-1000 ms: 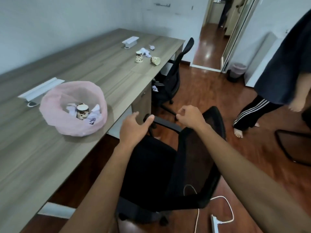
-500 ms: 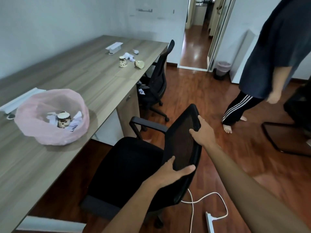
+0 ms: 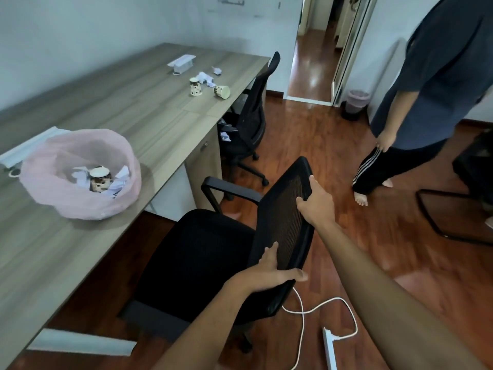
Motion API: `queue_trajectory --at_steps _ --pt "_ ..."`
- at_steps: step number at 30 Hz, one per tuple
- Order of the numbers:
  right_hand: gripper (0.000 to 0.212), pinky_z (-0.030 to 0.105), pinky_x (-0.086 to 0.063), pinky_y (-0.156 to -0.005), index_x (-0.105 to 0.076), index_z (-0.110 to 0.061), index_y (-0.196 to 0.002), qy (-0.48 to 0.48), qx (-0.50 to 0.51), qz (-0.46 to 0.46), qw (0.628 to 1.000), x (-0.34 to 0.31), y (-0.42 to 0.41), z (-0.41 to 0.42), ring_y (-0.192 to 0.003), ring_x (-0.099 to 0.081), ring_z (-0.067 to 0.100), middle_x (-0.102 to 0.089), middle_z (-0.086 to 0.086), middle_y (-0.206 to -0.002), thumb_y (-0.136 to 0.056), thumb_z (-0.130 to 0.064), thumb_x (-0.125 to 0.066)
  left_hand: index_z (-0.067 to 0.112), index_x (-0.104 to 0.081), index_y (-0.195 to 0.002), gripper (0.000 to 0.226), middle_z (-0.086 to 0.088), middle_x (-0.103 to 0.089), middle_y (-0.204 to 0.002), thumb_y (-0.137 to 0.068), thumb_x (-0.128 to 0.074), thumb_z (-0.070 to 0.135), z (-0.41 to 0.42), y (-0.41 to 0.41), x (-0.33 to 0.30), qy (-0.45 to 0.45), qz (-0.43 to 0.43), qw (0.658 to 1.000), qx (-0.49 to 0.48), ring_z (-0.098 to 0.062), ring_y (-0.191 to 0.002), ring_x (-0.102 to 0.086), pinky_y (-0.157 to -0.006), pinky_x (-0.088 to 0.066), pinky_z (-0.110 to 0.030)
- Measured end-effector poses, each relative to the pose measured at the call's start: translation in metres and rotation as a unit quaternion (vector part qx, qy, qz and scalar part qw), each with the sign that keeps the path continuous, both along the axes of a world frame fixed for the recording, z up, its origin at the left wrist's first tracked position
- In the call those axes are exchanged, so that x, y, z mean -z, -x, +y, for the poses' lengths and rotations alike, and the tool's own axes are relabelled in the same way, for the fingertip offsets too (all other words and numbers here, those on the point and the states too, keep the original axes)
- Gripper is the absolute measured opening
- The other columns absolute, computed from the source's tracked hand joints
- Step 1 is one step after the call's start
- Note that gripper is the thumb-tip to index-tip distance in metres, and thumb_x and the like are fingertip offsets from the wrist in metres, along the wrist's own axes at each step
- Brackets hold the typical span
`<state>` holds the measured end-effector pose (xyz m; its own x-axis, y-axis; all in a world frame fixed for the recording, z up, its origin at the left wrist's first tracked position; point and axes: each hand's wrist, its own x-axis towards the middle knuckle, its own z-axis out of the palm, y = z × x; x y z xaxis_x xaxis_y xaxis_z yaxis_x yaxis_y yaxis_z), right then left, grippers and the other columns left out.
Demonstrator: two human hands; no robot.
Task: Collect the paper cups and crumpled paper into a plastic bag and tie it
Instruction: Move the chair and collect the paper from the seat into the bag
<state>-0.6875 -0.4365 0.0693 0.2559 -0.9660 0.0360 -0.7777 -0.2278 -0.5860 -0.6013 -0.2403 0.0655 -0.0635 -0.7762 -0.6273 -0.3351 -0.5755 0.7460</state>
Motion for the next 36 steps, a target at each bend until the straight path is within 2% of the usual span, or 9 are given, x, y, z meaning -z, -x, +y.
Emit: queue_trajectory --at_steps 6,10,16,19,24,29,32,36 --pt "0.078 0.041 -0.057 -0.082 -0.019 -0.025 -0.153 -0.007 -0.001 -0.002 1.000 -0.001 -0.030 0.008 -0.105 -0.064 0.034 -0.061 0.013 -0.130 -0.088 -0.027 -0.061 0.032 0.018 -0.153 0.132 0.002 0.023 -0.161 -0.060 -0.065 0.074 0.009 -0.021 0.001 0.000 0.005 1.000 -0.017 -0.024 -0.150 0.012 -0.121 -0.006 -0.051" --pt "0.077 0.038 -0.057 -0.076 -0.020 -0.028 -0.153 -0.017 0.009 -0.013 1.000 -0.001 -0.053 0.015 -0.096 -0.065 0.027 -0.062 0.012 -0.129 -0.087 -0.028 -0.061 0.035 0.014 -0.154 0.124 0.004 0.019 -0.162 -0.067 -0.067 0.070 0.015 -0.044 0.005 0.007 -0.001 1.000 -0.027 -0.021 -0.151 0.010 -0.121 -0.008 -0.047" --pt "0.077 0.043 -0.057 -0.083 -0.020 -0.027 -0.153 -0.030 0.015 -0.029 0.999 -0.005 -0.104 0.027 -0.106 -0.064 0.032 -0.061 0.009 -0.131 -0.086 -0.027 -0.059 0.038 0.009 -0.154 0.127 0.007 0.014 -0.163 -0.060 -0.069 0.071 0.024 -0.095 0.013 0.016 0.010 0.998 -0.067 -0.020 -0.150 -0.006 -0.119 -0.020 -0.040" --pt "0.075 0.040 -0.053 -0.091 -0.019 -0.024 -0.154 -0.027 0.006 -0.016 0.999 -0.009 -0.132 0.031 -0.118 -0.057 0.030 -0.049 0.004 -0.146 -0.089 -0.026 -0.058 0.041 0.009 -0.154 0.133 0.005 0.004 -0.165 -0.056 -0.073 0.076 0.027 -0.123 0.020 0.017 0.036 0.995 -0.091 -0.022 -0.149 -0.015 -0.118 -0.025 -0.042" --pt "0.072 0.038 -0.048 -0.098 -0.015 -0.024 -0.155 -0.034 -0.001 0.001 0.999 -0.013 -0.179 0.038 -0.128 -0.050 0.028 -0.035 0.000 -0.155 -0.093 -0.027 -0.053 0.045 0.004 -0.153 0.135 0.003 -0.009 -0.164 -0.049 -0.073 0.082 0.031 -0.174 0.021 0.014 0.050 0.993 -0.105 -0.024 -0.145 -0.025 -0.116 -0.030 -0.043" --pt "0.072 0.038 -0.046 -0.097 -0.015 -0.024 -0.155 -0.040 -0.006 -0.001 0.999 -0.017 -0.230 0.049 -0.127 -0.050 0.029 -0.037 0.002 -0.154 -0.093 -0.026 -0.053 0.037 -0.005 -0.156 0.123 0.003 -0.019 -0.161 -0.059 -0.074 0.067 0.046 -0.226 0.018 0.053 0.068 0.988 -0.131 -0.017 -0.138 -0.037 -0.114 -0.034 -0.037" --pt "0.073 0.038 -0.047 -0.094 -0.012 -0.024 -0.155 -0.050 -0.017 0.002 0.999 -0.018 -0.260 0.055 -0.124 -0.052 0.029 -0.040 0.003 -0.152 -0.094 -0.027 -0.051 0.038 -0.012 -0.155 0.124 0.006 -0.021 -0.161 -0.055 -0.077 0.072 0.054 -0.257 0.018 0.069 0.057 0.986 -0.142 -0.013 -0.140 -0.035 -0.116 -0.032 -0.037" --pt "0.071 0.041 -0.044 -0.098 -0.010 -0.023 -0.155 -0.039 -0.027 0.025 0.999 -0.020 -0.298 0.066 -0.128 -0.047 0.028 -0.027 -0.002 -0.159 -0.095 -0.030 -0.048 0.038 -0.023 -0.153 0.127 0.011 -0.022 -0.160 -0.046 -0.079 0.077 0.065 -0.292 0.008 0.097 0.056 0.979 -0.171 -0.010 -0.143 -0.030 -0.117 -0.028 -0.034"
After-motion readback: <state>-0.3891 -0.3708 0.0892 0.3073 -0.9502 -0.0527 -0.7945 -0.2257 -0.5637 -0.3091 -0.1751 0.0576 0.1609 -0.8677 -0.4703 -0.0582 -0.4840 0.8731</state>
